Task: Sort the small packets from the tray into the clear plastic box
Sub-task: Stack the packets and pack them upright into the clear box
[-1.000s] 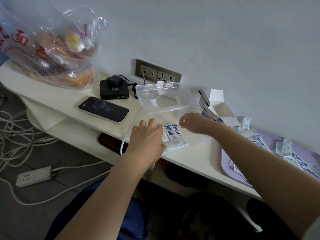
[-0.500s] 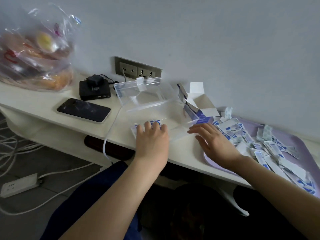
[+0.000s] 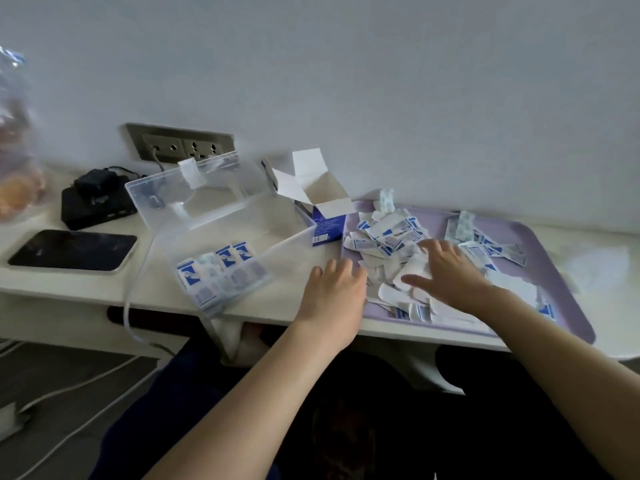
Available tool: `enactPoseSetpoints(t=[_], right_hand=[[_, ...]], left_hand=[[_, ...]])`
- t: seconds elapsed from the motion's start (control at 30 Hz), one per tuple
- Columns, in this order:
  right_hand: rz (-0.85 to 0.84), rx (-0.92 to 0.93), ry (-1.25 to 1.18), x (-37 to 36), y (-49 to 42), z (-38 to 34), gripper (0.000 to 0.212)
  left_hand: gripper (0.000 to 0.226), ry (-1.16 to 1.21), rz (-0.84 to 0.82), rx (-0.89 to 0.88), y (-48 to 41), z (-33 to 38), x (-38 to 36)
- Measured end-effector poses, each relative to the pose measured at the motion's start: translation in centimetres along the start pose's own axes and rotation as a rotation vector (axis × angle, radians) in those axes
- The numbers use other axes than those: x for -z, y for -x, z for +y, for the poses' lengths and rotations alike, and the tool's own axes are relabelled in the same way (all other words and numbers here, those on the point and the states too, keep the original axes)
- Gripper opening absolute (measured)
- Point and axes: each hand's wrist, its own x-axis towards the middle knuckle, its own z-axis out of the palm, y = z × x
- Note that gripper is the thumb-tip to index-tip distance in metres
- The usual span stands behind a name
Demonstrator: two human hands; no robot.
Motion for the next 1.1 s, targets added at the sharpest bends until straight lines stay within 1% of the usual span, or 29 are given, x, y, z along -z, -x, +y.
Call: enactPoseSetpoints(t=[0.03,0.1,0.17,0.23,0.37,0.5,0.63,0.73,0.87,1.0,1.1], right_hand=[[-0.075,-0.050,0.008,0.2,0.0,0.8,0.092],[-0.201,-0.090,0.000,0.3,0.1,2.2,0.110],[-0.296,-0.062,0.011,0.1,0.3,2.9,0.120],[-0.311,-0.023,0.006,0.0,0.7,3.2,0.123],[-0.272,0.038,-0.033,0.4,1.4,3.8,0.115],[-0.230,0.056,-0.062,1.6,2.1,4.5,0.108],[-0.255,0.022,0.007,1.6,2.4,5.3,0.084],[-0.275,0.013,-0.031,1.1,2.4,5.9,0.068],[-0.304,0.038,-0.054,0.9,2.4,6.1,0.053],[-0.356,0.075,-0.057,1.1,2.6,6.0,0.023],[-0.351,0.070,-0.070,1.1,2.9,5.9,0.027]], left_hand=[[0.031,0.010,-0.017,-0.002,-0.4,0.4,-0.4],[0.037,0.019,-0.048,0.004,-1.3,1.0,-1.0],[0.042,0.026,-0.100,0.012,-2.1,1.5,-1.6],[0.044,0.024,-0.146,0.024,-2.7,1.9,-2.0],[0.045,0.047,-0.199,0.034,-3.5,3.1,-2.7],[0.049,0.049,-0.169,0.009,-4.2,4.5,-3.2],[0.046,0.104,-0.147,-0.016,-4.7,5.3,-3.3],[0.042,0.130,-0.184,-0.033,-4.8,5.8,-3.6],[0.041,0.121,-0.214,-0.029,-5.0,6.2,-3.8],[0.038,0.133,-0.217,-0.026,-5.1,6.2,-3.8],[0.037,0.168,-0.227,-0.008,-5.1,6.3,-3.8]])
